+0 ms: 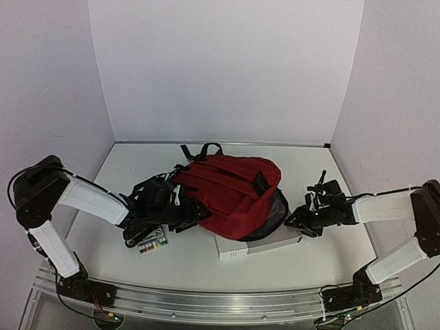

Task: Pack the student bag
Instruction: Pick up the book from the center of the board.

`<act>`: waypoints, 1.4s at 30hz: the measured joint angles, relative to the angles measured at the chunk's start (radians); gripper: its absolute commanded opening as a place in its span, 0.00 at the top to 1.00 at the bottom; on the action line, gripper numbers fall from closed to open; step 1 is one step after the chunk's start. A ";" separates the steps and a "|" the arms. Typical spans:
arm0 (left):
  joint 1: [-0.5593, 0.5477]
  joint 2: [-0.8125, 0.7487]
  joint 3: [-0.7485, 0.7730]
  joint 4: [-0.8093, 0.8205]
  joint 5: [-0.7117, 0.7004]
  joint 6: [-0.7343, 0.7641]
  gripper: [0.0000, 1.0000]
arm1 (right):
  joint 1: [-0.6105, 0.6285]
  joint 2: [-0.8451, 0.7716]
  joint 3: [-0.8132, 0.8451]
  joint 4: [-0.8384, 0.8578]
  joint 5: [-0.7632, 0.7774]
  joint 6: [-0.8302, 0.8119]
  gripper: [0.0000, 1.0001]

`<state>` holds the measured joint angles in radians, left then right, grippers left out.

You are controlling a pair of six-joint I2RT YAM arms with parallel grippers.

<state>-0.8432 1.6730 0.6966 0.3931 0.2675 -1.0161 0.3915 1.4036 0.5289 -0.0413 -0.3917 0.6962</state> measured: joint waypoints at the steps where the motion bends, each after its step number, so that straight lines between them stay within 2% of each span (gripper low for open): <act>1: 0.016 0.030 0.017 0.030 0.018 0.002 0.31 | 0.010 0.000 -0.003 0.006 -0.006 0.004 0.48; 6: 0.108 0.151 0.119 0.122 0.084 0.017 0.31 | 0.057 0.000 -0.014 0.037 -0.031 0.025 0.48; 12: 0.142 0.190 0.211 0.124 0.096 0.056 0.17 | 0.081 -0.007 -0.026 0.070 -0.033 0.065 0.51; 17: 0.115 0.162 0.156 0.082 0.090 0.078 0.10 | 0.081 -0.023 -0.032 0.107 -0.031 0.094 0.53; 23: 0.015 0.103 0.100 -0.032 0.089 0.105 0.07 | 0.081 0.000 -0.032 0.131 -0.033 0.099 0.54; 26: -0.002 0.083 0.078 -0.060 0.092 0.110 0.07 | 0.082 0.028 -0.032 0.156 -0.035 0.102 0.54; 28: 0.001 0.082 0.075 -0.071 0.092 0.117 0.11 | 0.086 0.041 -0.032 0.170 -0.036 0.105 0.54; 33: 0.007 0.082 0.076 -0.081 0.110 0.133 0.37 | 0.096 0.052 -0.033 0.191 -0.039 0.114 0.54; 42: 0.010 0.082 0.076 -0.108 0.127 0.130 0.71 | 0.099 0.055 -0.038 0.208 -0.037 0.118 0.54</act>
<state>-0.8328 1.7554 0.7725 0.2852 0.3946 -0.8865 0.4900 1.4582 0.4911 0.1665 -0.4284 0.8143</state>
